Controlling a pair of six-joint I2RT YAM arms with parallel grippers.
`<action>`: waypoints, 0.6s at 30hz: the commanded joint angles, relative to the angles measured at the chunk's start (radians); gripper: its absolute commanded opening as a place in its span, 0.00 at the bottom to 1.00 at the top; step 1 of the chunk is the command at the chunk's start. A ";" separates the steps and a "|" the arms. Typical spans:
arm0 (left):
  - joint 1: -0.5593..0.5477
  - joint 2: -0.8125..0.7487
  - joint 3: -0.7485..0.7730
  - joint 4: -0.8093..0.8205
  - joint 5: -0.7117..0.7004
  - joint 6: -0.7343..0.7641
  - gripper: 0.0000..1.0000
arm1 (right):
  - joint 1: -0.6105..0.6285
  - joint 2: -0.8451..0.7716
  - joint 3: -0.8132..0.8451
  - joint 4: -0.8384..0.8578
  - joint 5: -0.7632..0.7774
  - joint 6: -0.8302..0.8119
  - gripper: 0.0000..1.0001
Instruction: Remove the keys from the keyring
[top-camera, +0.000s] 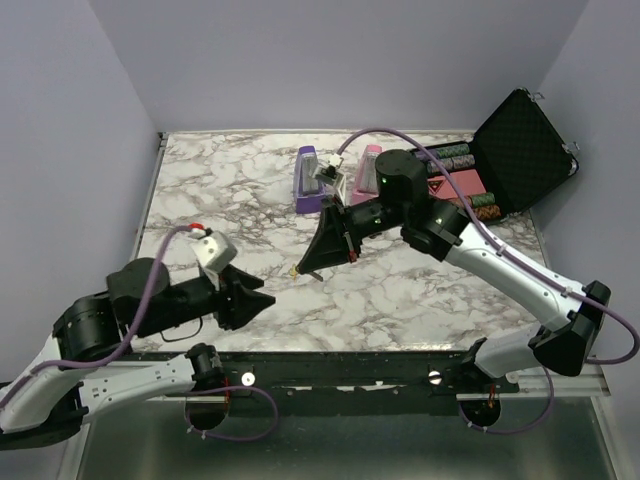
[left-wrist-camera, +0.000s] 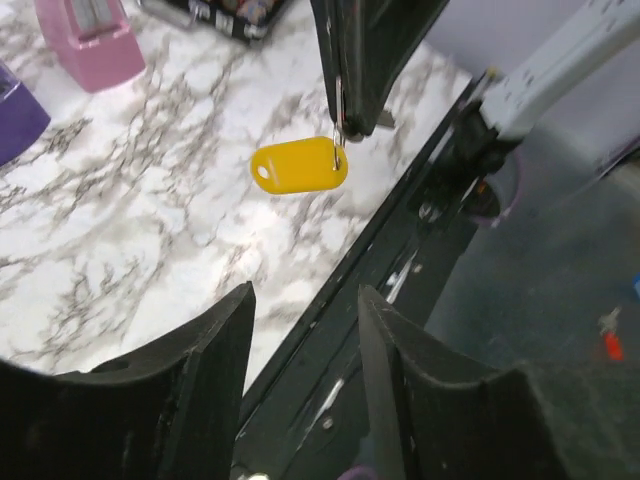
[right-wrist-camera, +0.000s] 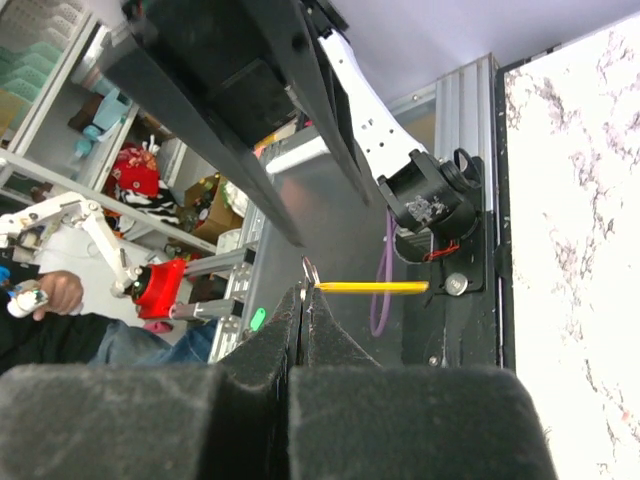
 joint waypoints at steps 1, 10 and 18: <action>-0.004 -0.103 -0.029 0.209 -0.094 -0.094 0.59 | 0.001 -0.069 -0.082 0.249 0.046 0.129 0.01; -0.002 -0.232 -0.216 0.583 -0.151 -0.260 0.67 | 0.001 -0.108 -0.191 0.585 0.117 0.318 0.01; -0.004 -0.261 -0.325 0.795 -0.139 -0.298 0.67 | 0.001 -0.112 -0.226 0.769 0.159 0.415 0.01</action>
